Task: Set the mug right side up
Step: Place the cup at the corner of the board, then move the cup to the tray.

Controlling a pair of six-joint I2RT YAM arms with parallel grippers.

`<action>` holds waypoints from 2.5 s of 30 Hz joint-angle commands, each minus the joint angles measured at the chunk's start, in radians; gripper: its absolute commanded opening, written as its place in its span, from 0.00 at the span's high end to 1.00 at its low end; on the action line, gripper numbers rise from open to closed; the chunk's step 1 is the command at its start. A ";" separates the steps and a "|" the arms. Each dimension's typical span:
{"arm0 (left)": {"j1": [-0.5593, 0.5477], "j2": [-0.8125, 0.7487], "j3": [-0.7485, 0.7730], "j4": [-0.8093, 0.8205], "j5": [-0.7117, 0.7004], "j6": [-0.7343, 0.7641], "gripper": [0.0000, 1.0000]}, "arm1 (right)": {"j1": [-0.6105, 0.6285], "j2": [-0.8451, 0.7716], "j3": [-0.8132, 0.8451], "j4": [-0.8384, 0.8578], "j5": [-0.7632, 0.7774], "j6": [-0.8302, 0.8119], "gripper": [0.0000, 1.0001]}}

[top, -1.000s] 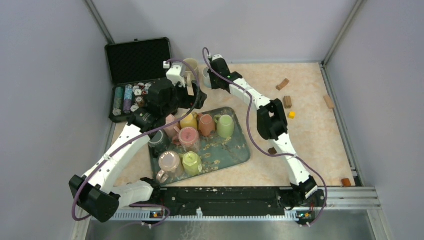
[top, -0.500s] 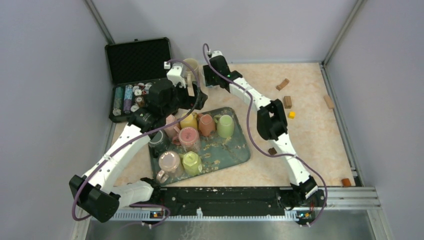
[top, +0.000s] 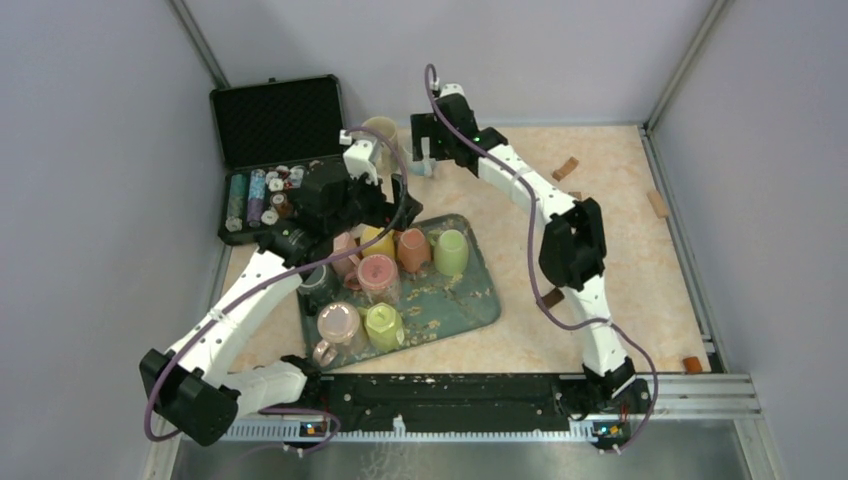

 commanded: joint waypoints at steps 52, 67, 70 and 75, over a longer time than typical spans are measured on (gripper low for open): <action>-0.059 0.660 0.288 -0.024 0.375 -0.039 0.01 | -0.163 -1.379 -1.314 0.114 0.172 0.326 0.01; -0.134 0.561 0.177 0.002 0.304 -0.165 0.02 | -0.163 -1.411 -1.342 0.104 0.168 0.321 0.01; -0.156 0.555 0.167 0.003 0.294 -0.181 0.02 | -0.164 -1.413 -1.346 0.102 0.162 0.323 0.01; -0.183 0.538 0.141 0.007 0.276 -0.204 0.02 | -0.163 -1.421 -1.354 0.102 0.156 0.322 0.01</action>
